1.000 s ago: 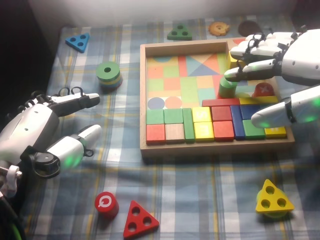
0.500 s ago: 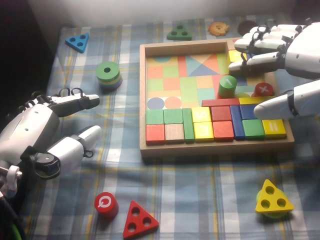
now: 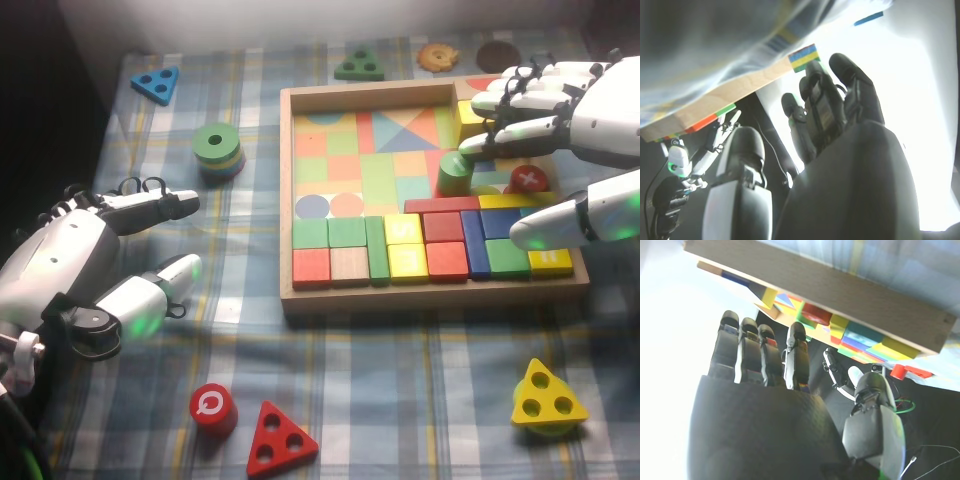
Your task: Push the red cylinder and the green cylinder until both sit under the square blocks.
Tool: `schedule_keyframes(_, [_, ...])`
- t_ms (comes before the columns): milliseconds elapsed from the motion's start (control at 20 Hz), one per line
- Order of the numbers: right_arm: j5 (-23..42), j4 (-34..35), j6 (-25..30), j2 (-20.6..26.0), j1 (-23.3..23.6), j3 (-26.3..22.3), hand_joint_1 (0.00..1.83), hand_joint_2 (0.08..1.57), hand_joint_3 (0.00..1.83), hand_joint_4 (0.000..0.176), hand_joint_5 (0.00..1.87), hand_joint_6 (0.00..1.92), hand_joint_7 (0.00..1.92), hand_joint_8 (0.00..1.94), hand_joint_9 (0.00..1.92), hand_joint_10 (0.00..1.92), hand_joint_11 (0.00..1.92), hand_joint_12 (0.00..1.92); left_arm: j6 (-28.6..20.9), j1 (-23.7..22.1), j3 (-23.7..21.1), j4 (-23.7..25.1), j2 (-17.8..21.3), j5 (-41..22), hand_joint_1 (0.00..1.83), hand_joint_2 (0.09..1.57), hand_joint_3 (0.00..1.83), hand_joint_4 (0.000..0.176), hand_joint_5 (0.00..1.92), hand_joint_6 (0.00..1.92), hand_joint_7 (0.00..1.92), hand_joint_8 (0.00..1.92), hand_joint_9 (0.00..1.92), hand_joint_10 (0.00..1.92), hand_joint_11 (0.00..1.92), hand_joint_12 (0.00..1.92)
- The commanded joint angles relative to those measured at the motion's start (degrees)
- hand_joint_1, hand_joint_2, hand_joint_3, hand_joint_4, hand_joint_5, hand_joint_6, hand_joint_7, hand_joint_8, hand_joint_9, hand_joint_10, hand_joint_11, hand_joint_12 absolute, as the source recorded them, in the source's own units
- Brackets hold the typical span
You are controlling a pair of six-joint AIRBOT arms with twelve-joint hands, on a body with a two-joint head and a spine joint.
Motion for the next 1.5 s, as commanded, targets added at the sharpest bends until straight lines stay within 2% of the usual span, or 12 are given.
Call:
schedule_keyframes(0, [6.0,2.0,0.0,0.0,0.5,-0.1,0.0,1.05,0.01,0.094,0.27,0.0,0.0,0.0,0.0,0.0,0.0,0.0,-0.4,-0.3,0.1,2.6,0.0,-6.0,0.64,1.34,0.0,0.037,0.61,0.0,0.48,0.0,0.46,0.0,0.0,0.79])
schedule_keyframes(250, [6.5,2.0,0.0,0.0,0.6,-0.4,0.0,1.03,0.0,0.094,0.29,0.01,0.01,0.0,0.0,0.0,0.0,0.0,-0.4,-0.3,0.1,2.6,0.0,-5.8,0.64,1.34,0.0,0.019,0.63,0.0,0.49,0.0,0.47,0.01,0.01,0.8])
schedule_keyframes(300, [6.5,2.0,0.0,0.0,0.6,-0.4,0.0,1.03,0.0,0.065,0.31,0.02,0.01,0.01,0.0,0.0,0.0,0.0,-0.4,-0.3,0.1,2.6,0.0,-5.8,0.63,1.35,0.0,0.03,0.62,0.0,0.48,0.0,0.46,0.0,0.0,0.8])
schedule_keyframes(350, [6.5,2.0,0.0,-0.1,0.6,-0.4,0.0,1.03,0.0,0.04,0.32,0.02,0.01,0.0,0.0,0.0,0.0,0.0,-0.4,-0.3,0.1,2.6,0.0,-5.8,0.63,1.35,0.0,0.023,0.62,0.0,0.49,0.0,0.48,0.01,0.01,0.8])
schedule_keyframes(400, [6.6,2.0,0.0,-0.1,0.6,-0.4,0.0,1.02,0.0,0.036,0.32,0.02,0.02,0.01,0.0,0.0,0.0,0.0,-0.4,-0.3,0.1,2.6,0.0,-5.8,0.63,1.35,0.0,0.025,0.62,0.0,0.49,0.0,0.48,0.0,0.0,0.8])
schedule_keyframes(550, [6.6,1.9,0.0,-0.4,0.5,-0.1,0.0,1.02,0.0,0.045,0.31,0.01,0.02,0.0,0.0,0.0,0.0,0.0,-0.4,-0.3,0.1,2.6,0.0,-5.8,0.65,1.35,0.0,0.021,0.62,0.0,0.48,0.0,0.46,0.0,0.0,0.8])
schedule_keyframes(750, [6.5,1.9,0.0,-1.2,-0.1,0.2,0.0,1.03,0.0,0.043,0.31,0.01,0.03,0.0,0.0,0.0,0.0,0.0,-0.4,-0.3,0.1,2.6,0.0,-5.8,0.63,1.35,0.0,0.046,0.6,0.0,0.47,0.0,0.45,0.0,0.0,0.77])
schedule_keyframes(850, [6.5,1.9,0.0,-1.2,-0.1,0.2,0.0,1.02,0.0,0.053,0.31,0.0,0.02,0.0,0.0,0.0,0.0,0.0,-0.4,-0.3,0.1,2.6,0.0,-5.8,0.65,1.34,0.0,0.037,0.61,0.0,0.48,0.0,0.46,0.0,0.01,0.78])
schedule_keyframes(1000, [6.6,1.9,0.0,-1.2,-0.1,0.2,0.0,1.04,0.0,0.031,0.31,0.0,0.03,0.0,0.0,0.0,0.0,0.0,-0.4,-0.3,0.1,2.6,0.0,-5.8,0.64,1.34,0.0,0.03,0.62,0.0,0.49,0.0,0.47,0.0,0.01,0.79])
schedule_keyframes(1200, [6.0,1.3,0.1,-1.2,-0.3,0.1,0.0,1.03,0.0,0.074,0.28,0.0,0.02,0.0,0.0,0.0,0.0,0.0,-0.4,-0.3,0.1,2.6,0.0,-5.7,0.62,1.35,0.0,0.042,0.61,0.0,0.48,0.0,0.45,0.0,0.0,0.76])
schedule_keyframes(1300, [5.3,-0.2,1.1,-0.6,-0.3,-0.1,0.0,1.04,0.0,0.062,0.29,0.01,0.02,0.0,0.0,0.0,0.0,0.0,-0.4,-0.3,0.1,2.6,0.0,-5.7,0.61,1.36,0.0,0.036,0.59,0.0,0.47,0.0,0.45,0.0,0.0,0.75])
schedule_keyframes(1450, [3.9,-2.1,2.2,0.5,-0.3,-0.8,0.0,1.02,0.0,0.068,0.3,0.01,0.05,0.01,0.0,0.0,0.0,0.0,-0.4,-0.3,0.1,2.5,-0.1,-5.7,0.63,1.35,0.0,0.042,0.6,0.0,0.47,0.0,0.45,0.0,0.0,0.76])
